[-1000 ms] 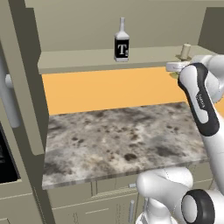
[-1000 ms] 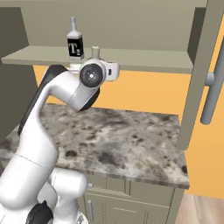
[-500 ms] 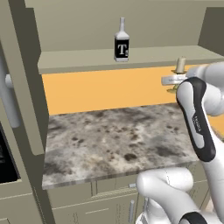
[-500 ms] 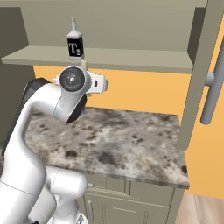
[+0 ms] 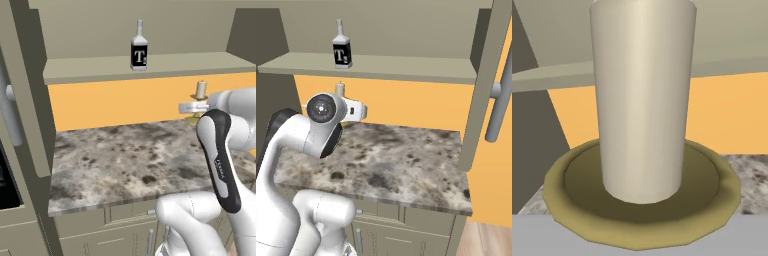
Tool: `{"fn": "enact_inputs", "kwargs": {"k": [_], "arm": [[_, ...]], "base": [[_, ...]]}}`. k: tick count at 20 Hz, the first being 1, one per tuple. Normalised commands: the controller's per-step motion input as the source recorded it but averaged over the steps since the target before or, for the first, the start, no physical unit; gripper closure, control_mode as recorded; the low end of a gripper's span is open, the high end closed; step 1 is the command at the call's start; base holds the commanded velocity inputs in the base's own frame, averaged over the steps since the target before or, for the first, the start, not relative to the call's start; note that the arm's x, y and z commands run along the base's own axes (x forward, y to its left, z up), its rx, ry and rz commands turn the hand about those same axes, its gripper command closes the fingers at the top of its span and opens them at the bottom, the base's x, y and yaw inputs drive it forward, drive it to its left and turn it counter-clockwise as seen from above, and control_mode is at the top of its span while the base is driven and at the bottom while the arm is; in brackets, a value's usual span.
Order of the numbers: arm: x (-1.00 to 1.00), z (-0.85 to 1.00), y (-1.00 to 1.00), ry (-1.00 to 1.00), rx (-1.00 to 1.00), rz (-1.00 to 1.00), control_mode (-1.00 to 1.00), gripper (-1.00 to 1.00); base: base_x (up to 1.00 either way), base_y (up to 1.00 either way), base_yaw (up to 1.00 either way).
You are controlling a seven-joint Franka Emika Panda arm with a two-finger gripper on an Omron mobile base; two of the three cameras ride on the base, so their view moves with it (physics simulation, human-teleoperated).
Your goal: Get the candle and the liquor from the cabinet and move them to the dining counter.
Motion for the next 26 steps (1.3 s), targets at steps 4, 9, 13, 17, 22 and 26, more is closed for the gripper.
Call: {"fn": "enact_inputs", "kwargs": {"k": [4, 9, 13, 17, 22, 26], "arm": [[-0.09, -0.24, 0.21, 0.00, 0.01, -0.02, -1.00, 1.00], [-0.02, -0.32, 0.23, 0.01, 0.00, -0.03, -1.00, 1.00], [0.00, -0.08, 0.10, 0.01, 0.00, 0.00, -1.00, 1.00], [0.00, 0.00, 0.00, 0.00, 0.00, 0.00, -1.00, 1.00], [0.00, 0.00, 0.00, 0.00, 0.00, 0.00, -1.00, 1.00], [0.00, 0.00, 0.00, 0.00, 0.00, 0.00, -1.00, 1.00]], "base": [[0.00, 0.00, 0.00], [0.00, 0.00, 0.00], [0.00, 0.00, 0.00], [0.00, 0.00, 0.00], [0.00, 0.00, 0.00], [0.00, 0.00, 0.00]]}}
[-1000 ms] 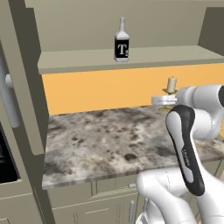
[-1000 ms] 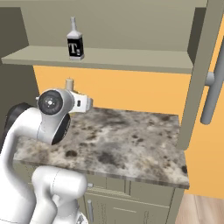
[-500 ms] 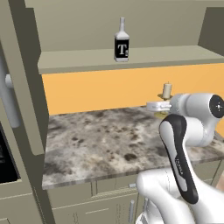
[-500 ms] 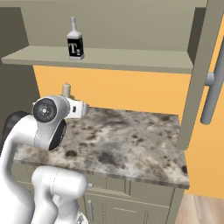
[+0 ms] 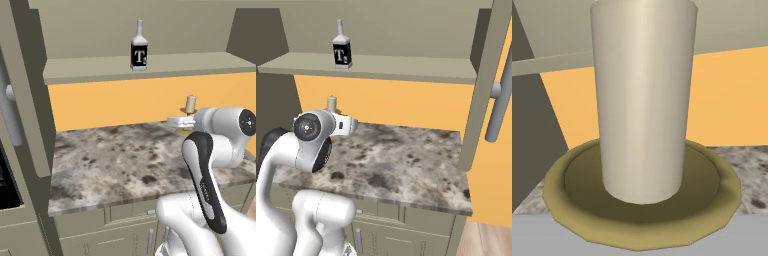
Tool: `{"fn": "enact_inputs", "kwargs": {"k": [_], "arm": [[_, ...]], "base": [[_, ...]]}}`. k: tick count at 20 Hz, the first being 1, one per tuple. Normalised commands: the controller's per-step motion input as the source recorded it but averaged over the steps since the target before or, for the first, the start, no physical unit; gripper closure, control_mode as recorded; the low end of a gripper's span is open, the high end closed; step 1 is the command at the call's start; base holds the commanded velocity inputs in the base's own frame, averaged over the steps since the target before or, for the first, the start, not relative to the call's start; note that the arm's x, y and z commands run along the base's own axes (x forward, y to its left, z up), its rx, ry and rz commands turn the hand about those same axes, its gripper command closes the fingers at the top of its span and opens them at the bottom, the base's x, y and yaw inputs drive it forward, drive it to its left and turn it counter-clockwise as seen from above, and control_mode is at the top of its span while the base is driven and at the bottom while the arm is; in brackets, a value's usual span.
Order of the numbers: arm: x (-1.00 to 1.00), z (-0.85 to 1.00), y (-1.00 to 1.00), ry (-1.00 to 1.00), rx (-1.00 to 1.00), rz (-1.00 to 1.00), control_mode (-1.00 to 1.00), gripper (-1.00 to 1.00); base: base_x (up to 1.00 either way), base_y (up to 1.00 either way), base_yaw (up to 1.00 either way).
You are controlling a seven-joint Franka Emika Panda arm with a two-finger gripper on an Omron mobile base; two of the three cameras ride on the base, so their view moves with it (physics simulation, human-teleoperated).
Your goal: Get the candle and the liquor from the cabinet and move them to the dining counter.
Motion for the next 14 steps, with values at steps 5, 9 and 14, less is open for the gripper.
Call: {"fn": "enact_inputs", "kwargs": {"k": [5, 9, 14], "arm": [[0.00, 0.00, 0.00, 0.00, 0.00, 0.00, 1.00, 1.00], [0.00, 0.00, 0.00, 0.00, 0.00, 0.00, 1.00, 1.00], [0.00, 0.00, 0.00, 0.00, 0.00, 0.00, 1.00, 1.00]], "base": [[0.00, 0.00, 0.00], [0.00, 0.00, 0.00], [-0.06, 0.00, 0.00]]}}
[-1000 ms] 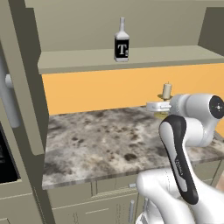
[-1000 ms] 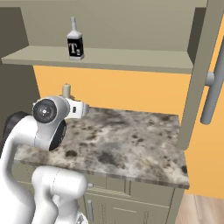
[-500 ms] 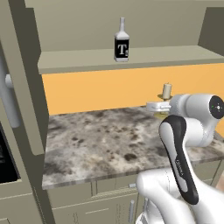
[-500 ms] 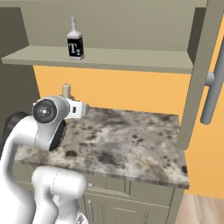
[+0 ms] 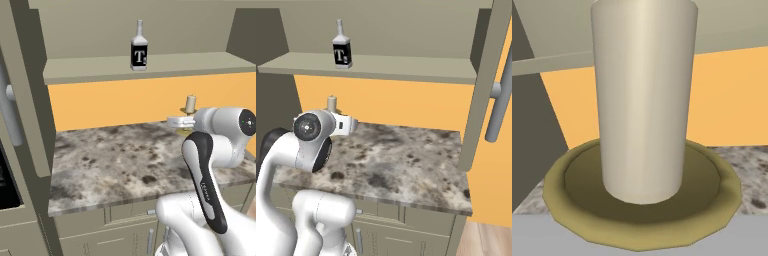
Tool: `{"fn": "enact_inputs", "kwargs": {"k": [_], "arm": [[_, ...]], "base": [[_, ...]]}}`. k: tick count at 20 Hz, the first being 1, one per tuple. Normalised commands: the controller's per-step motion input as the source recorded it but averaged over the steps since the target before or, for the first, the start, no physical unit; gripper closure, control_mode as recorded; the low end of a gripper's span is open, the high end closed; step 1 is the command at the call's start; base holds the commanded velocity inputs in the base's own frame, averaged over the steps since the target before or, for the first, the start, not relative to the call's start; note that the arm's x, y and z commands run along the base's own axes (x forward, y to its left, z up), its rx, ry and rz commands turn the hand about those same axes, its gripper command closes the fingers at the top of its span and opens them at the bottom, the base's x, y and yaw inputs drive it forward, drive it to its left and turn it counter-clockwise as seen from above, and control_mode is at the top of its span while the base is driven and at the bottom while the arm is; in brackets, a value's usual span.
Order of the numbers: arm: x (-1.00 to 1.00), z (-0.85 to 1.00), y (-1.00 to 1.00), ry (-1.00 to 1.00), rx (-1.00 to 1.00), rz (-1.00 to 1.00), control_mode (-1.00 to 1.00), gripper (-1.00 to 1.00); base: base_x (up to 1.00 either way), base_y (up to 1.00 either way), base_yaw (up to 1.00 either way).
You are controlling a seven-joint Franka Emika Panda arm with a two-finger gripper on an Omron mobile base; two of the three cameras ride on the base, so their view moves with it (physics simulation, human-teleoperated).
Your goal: Get the candle and the liquor from the cabinet and move them to the dining counter.
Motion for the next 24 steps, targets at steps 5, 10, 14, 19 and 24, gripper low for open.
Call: {"fn": "enact_inputs", "kwargs": {"k": [5, 10, 14, 19, 24], "arm": [[0.00, 0.00, 0.00, 0.00, 0.00, 0.00, 1.00, 1.00], [0.00, 0.00, 0.00, 0.00, 0.00, 0.00, 1.00, 1.00], [0.00, 0.00, 0.00, 0.00, 0.00, 0.00, 1.00, 1.00], [0.00, 0.00, 0.00, 0.00, 0.00, 0.00, 1.00, 1.00], [0.00, 0.00, 0.00, 0.00, 0.00, 0.00, 1.00, 1.00]], "base": [[-0.55, 0.00, 0.00], [-0.66, 0.00, 0.00], [-0.44, 0.00, 0.62], [-0.05, 0.00, 1.00], [-0.03, 0.00, 1.00]]}}
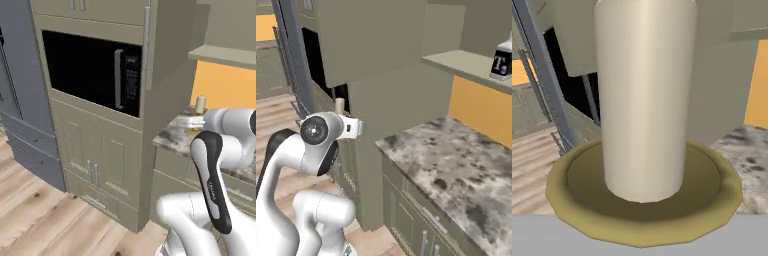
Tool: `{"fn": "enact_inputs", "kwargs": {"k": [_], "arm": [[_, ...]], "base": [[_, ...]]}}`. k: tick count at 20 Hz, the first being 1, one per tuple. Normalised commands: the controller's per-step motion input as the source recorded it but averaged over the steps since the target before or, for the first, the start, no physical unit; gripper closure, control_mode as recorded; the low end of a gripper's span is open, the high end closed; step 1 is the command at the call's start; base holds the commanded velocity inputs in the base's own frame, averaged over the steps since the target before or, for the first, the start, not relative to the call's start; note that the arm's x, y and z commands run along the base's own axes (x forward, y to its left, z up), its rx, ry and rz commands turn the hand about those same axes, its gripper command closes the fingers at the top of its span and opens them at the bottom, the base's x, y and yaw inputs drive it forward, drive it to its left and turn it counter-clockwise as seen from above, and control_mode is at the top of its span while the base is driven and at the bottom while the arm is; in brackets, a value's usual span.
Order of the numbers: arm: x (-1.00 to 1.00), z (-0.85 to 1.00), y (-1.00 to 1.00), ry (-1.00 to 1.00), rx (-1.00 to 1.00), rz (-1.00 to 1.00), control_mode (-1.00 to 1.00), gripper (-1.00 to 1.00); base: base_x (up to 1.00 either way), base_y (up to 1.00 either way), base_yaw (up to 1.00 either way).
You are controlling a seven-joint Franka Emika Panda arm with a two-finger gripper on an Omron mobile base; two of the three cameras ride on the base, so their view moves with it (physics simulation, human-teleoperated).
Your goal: Get the candle and the liquor from the cabinet and move them to the dining counter.
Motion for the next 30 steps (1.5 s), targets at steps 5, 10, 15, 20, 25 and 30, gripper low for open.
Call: {"fn": "enact_inputs", "kwargs": {"k": [5, 10, 15, 20, 25, 30], "arm": [[0.00, 0.00, 0.00, 0.00, 0.00, 0.00, 1.00, 1.00], [0.00, 0.00, 0.00, 0.00, 0.00, 0.00, 1.00, 1.00], [0.00, 0.00, 0.00, 0.00, 0.00, 0.00, 1.00, 1.00], [0.00, 0.00, 0.00, 0.00, 0.00, 0.00, 1.00, 1.00], [0.00, 0.00, 0.00, 0.00, 0.00, 0.00, 1.00, 1.00], [0.00, 0.00, 0.00, 0.00, 0.00, 0.00, 1.00, 1.00]], "base": [[-0.03, 0.00, 1.00], [-0.03, 0.00, 1.00], [-0.02, 0.00, 1.00], [-0.01, 0.00, 1.00], [0.10, 0.00, 0.97], [0.72, 0.01, 0.37]]}}
